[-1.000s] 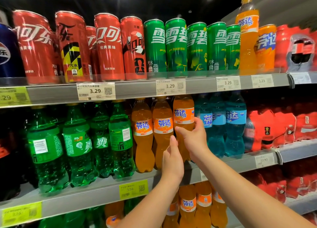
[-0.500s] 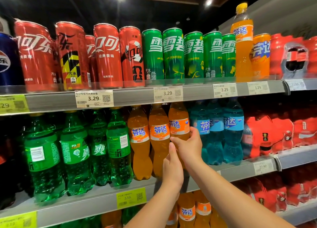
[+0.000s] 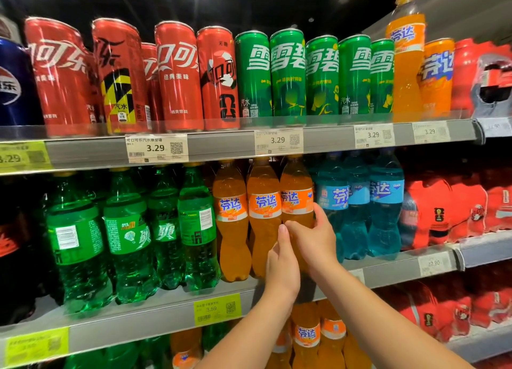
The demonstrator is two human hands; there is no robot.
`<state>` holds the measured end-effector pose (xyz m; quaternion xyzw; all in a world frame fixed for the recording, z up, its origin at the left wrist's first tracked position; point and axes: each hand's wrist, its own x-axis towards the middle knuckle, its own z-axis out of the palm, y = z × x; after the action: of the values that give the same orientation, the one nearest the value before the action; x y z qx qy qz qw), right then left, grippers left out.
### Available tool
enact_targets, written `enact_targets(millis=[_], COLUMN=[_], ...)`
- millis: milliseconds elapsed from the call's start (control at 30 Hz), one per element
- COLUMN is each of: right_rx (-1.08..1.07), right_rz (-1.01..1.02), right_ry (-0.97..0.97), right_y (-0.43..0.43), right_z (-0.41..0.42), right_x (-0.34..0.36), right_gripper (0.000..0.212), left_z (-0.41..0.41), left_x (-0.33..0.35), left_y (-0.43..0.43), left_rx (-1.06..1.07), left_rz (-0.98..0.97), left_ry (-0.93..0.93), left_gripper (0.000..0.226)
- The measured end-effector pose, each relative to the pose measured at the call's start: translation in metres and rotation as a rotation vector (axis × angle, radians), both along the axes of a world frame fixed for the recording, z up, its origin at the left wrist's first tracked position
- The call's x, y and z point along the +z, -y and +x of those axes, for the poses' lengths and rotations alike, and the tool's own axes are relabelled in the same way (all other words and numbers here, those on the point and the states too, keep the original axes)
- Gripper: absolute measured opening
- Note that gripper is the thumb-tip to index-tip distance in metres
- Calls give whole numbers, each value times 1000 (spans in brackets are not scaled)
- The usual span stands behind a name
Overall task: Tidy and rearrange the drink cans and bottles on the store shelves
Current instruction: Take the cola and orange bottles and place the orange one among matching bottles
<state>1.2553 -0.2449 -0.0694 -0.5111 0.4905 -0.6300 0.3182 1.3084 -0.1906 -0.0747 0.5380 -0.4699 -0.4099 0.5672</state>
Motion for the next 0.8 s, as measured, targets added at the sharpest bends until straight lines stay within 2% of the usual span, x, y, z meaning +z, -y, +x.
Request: enact_targets(millis=[167, 300, 467, 633, 800], right_rx=[65, 66, 91, 58, 51], right_rz=[5, 42, 75, 122, 94], right_ry=[37, 29, 13, -10, -103], right_y=[-6, -7, -14, -20, -27], right_z=[-5, -8, -12, -19, -26], right_x=[7, 10, 13, 13, 0], right_gripper=[34, 50, 52, 49, 36], left_z=[1, 1, -1, 0, 0], left_x=[-10, -10, -7, -6, -10], left_y=[9, 10, 9, 5, -2], left_rx=[-7, -27, -24, 16, 97], left_rz=[29, -18, -50, -80, -140], left_ry=[-44, -66, -59, -93, -116], left_gripper=[71, 68, 80, 61, 60])
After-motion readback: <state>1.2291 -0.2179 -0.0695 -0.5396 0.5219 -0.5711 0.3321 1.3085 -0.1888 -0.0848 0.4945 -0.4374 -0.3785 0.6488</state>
